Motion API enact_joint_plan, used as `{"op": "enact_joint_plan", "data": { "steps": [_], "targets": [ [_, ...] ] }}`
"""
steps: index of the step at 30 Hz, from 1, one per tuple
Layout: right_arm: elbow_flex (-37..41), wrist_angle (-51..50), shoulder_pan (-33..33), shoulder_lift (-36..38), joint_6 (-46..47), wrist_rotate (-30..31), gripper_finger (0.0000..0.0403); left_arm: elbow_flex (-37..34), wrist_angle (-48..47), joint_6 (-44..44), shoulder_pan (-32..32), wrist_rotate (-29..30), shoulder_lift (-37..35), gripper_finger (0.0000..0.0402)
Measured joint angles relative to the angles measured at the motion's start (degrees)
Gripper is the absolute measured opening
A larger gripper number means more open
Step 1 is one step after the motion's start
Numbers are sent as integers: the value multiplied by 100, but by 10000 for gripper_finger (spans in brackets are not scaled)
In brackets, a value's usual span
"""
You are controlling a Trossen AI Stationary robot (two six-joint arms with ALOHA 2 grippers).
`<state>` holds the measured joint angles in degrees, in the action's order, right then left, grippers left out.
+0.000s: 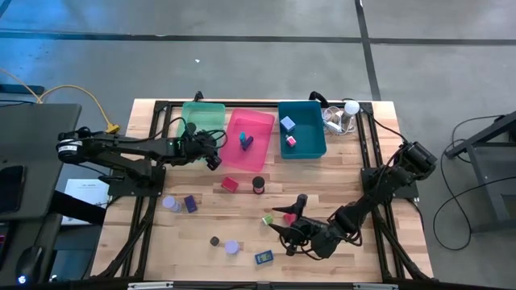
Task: Pick & Place Office items
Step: Put the blue hourglass into the green bin, then put the top red charger adapter into the blue bin
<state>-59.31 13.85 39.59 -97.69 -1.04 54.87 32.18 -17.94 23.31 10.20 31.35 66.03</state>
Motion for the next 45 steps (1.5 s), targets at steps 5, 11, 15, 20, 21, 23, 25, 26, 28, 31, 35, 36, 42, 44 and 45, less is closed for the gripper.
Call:
{"op": "enact_joint_plan", "data": {
  "steps": [5, 11, 15, 20, 21, 23, 25, 26, 28, 31, 35, 36, 42, 44, 45],
  "targets": [
    [-1, 0, 0, 0, 0, 0, 231, 0, -14, -20, 0, -4, -189, 248],
    [0, 0, 0, 0, 2, 0, 231, 0, -123, -20, 0, -97, -619, 248],
    [-2, 0, 0, 0, 2, 0, 231, 0, -133, -20, 0, -111, -871, 248],
    [-2, 0, 0, 0, 4, -2, 231, 0, -150, -83, 0, -119, -1101, 248],
    [0, 0, 0, 0, 4, -2, 231, 0, -151, -82, 0, -142, -1165, 248],
    [0, 0, 0, 0, 3, -2, 231, 0, -153, -59, 2, -311, -1320, 248],
    [0, 0, 0, 0, 2, -2, 231, 0, -152, -54, 2, -644, -1493, 248],
    [-1, -1, 0, 0, 3, -3, 231, 0, -154, -37, 2, -862, -1580, 248],
    [-1, -10, 0, 0, 3, -3, 231, 0, -152, 95, 1, -1306, -1772, 248],
    [-1, -17, 0, 0, 2, -4, 231, 0, -153, 168, 2, -2067, -2068, 248],
    [-2, -24, 0, 0, 102, -4, 231, 0, -136, 166, -46, -3219, -2393, 248],
    [-1, -33, 0, 0, 137, -4, 231, 0, -122, 161, -104, -3510, -2439, 248],
    [-1, -37, 0, 0, 142, -38, 231, 0, -111, -90, -926, -4407, -2400, 248],
    [-1, -37, 0, 0, 140, -88, 231, 0, -16, -140, -1271, -4274, -2324, 248],
    [-1, -37, 0, 0, 140, -89, 231, 0, 101, -144, -1442, -4176, -2269, 248]
  ]
}}
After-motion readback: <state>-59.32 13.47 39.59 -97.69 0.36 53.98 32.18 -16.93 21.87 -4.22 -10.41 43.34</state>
